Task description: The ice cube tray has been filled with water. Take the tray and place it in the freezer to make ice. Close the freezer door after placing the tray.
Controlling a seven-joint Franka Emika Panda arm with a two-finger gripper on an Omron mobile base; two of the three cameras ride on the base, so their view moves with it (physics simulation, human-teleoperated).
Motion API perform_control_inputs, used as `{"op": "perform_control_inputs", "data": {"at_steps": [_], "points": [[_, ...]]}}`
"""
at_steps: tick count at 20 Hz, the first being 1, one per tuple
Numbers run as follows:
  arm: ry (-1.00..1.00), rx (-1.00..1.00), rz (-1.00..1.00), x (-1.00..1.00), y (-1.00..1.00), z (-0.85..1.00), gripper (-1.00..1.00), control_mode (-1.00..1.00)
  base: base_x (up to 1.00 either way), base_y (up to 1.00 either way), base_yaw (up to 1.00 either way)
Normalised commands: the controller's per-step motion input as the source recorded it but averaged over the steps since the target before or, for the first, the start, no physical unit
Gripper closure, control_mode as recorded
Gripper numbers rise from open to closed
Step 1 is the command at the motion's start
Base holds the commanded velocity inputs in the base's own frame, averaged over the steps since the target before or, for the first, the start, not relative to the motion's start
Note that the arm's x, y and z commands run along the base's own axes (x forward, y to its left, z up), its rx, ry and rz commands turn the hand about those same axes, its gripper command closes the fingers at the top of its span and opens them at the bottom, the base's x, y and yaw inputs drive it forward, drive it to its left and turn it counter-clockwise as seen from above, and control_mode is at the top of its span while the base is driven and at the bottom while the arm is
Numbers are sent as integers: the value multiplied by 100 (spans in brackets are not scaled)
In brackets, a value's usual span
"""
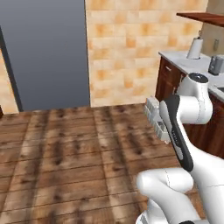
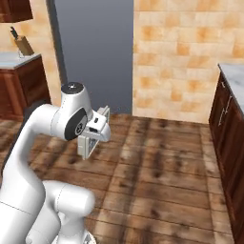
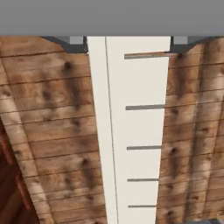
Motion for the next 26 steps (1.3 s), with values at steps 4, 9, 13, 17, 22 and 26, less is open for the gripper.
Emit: {"op": "perform_control_inputs", "data": {"at_steps": [4, 9, 13, 17, 22, 26], "points": [[0, 0, 0, 0, 0, 0, 100, 100, 3, 0, 83], [0, 0, 0, 0, 0, 0, 100, 100, 6, 0, 84], [0, 0, 0, 0, 0, 0, 100, 100, 0, 0, 86], [0, 0, 0, 0, 0, 0, 100, 100, 0, 0, 85], [0, 0, 0, 0, 0, 0, 100, 100, 22, -7, 73], [0, 0, 0, 0, 0, 0, 100, 100, 33, -60, 48]]}}
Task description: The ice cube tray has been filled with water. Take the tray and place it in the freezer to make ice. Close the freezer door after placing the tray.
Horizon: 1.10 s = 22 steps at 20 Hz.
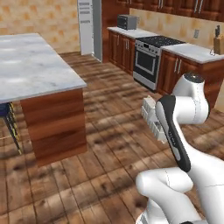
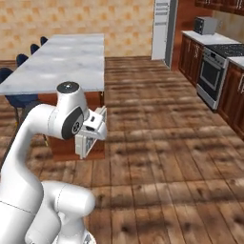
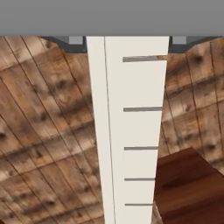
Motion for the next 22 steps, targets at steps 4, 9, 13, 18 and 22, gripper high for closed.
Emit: {"op": "perform_control_inputs", "data": {"at_steps": [4, 9, 13, 18, 22], "points": [[0, 0, 0, 0, 0, 0, 100, 100, 19, -92, 28], [0, 0, 0, 0, 0, 0, 100, 100, 34, -95, 13], [0, 0, 0, 0, 0, 0, 100, 100, 77, -86, 12], [0, 0, 0, 0, 0, 0, 100, 100, 97, -77, 11], [0, 0, 0, 0, 0, 0, 100, 100, 100, -69, 15]]}}
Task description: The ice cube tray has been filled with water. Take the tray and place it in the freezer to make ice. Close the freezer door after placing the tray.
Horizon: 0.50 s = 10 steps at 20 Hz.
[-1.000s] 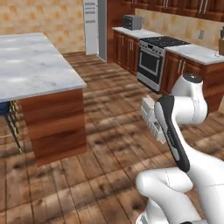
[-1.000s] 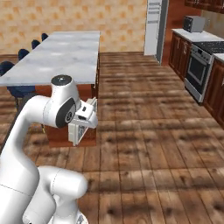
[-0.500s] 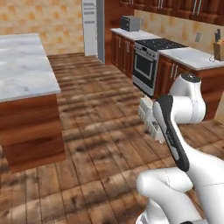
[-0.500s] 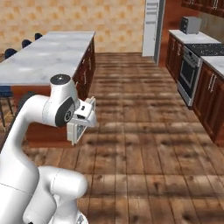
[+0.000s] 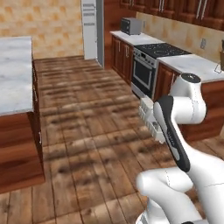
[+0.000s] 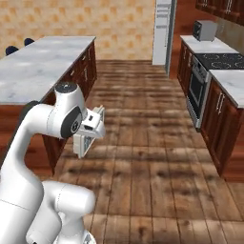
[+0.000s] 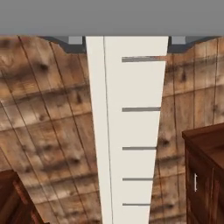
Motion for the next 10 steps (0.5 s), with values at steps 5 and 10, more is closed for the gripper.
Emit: {"op": "perform_control_inputs", "data": {"at_steps": [5, 10], "points": [[0, 0, 0, 0, 0, 0, 100, 100, 100, -40, 17], [0, 0, 0, 0, 0, 0, 100, 100, 100, -13, 17]]}}
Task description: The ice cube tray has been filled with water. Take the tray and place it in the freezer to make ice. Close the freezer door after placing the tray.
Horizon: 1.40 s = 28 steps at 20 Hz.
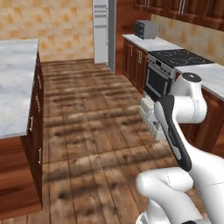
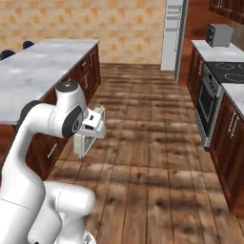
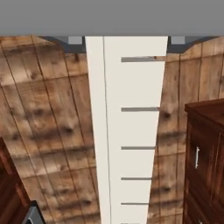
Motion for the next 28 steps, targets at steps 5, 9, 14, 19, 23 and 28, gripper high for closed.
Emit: {"op": "perform_control_inputs", "data": {"at_steps": [5, 9, 14, 19, 23, 28], "points": [[0, 0, 0, 0, 0, 0, 100, 100, 100, -31, 16], [0, 0, 0, 0, 0, 0, 100, 100, 100, -31, 11], [0, 0, 0, 0, 0, 0, 100, 100, 100, -27, 1], [0, 0, 0, 0, 0, 0, 100, 100, 100, -15, 0], [0, 0, 0, 0, 0, 0, 100, 100, 100, -3, -1], [0, 0, 0, 0, 0, 0, 100, 100, 100, -12, 0]]}}
